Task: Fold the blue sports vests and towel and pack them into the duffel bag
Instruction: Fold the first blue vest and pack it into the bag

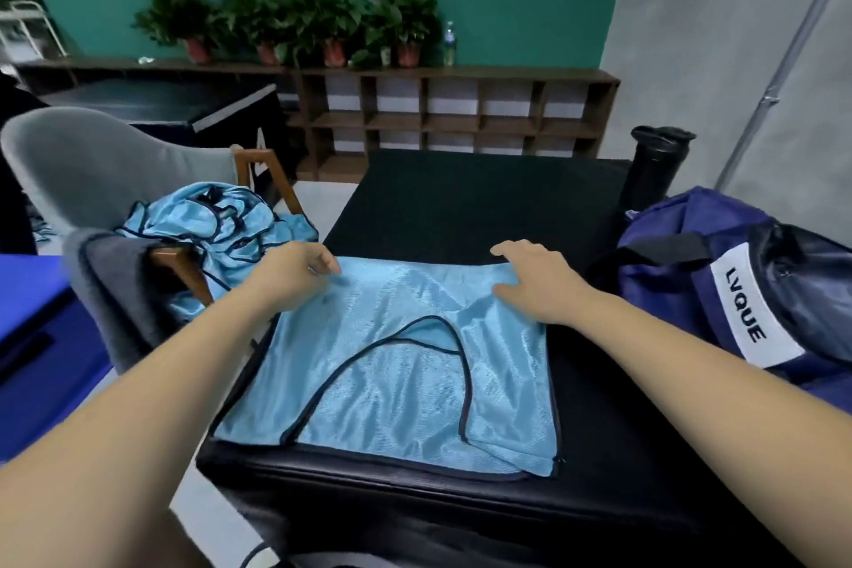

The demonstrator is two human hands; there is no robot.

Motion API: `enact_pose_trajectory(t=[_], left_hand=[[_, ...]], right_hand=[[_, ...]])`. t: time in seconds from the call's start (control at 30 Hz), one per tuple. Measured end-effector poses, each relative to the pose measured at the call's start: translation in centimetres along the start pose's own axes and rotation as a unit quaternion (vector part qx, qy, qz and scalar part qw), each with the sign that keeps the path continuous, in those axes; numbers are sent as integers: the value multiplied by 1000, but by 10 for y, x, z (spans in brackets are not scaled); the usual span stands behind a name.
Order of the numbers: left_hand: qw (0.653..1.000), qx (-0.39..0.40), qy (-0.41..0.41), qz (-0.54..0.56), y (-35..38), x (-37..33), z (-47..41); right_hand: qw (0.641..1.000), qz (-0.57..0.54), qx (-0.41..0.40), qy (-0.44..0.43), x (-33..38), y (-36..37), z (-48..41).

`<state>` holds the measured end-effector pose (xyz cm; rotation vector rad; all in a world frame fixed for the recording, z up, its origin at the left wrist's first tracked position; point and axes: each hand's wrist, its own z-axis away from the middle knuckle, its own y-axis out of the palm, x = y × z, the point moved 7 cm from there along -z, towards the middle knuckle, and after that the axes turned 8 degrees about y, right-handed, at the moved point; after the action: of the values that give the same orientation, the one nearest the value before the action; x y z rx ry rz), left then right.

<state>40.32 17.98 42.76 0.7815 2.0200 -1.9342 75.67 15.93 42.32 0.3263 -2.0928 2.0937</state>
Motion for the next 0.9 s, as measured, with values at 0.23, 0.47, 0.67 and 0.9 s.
enact_pose_trajectory(t=[0.23,0.47,0.67,0.9], left_hand=[[990,110,-6,-91,20,21,-9],[979,111,18,-172,39,4,-28],[966,95,53,-233,88,-28,-48],[955,95,94,-266,118,-69,-68]], right_hand=[[994,-23,98,53,-19,7,-32],[989,81,99,72,-41,-4,-19],[976,123,139,113,-42,-10,34],[975,47,196,95,-32,-13,97]])
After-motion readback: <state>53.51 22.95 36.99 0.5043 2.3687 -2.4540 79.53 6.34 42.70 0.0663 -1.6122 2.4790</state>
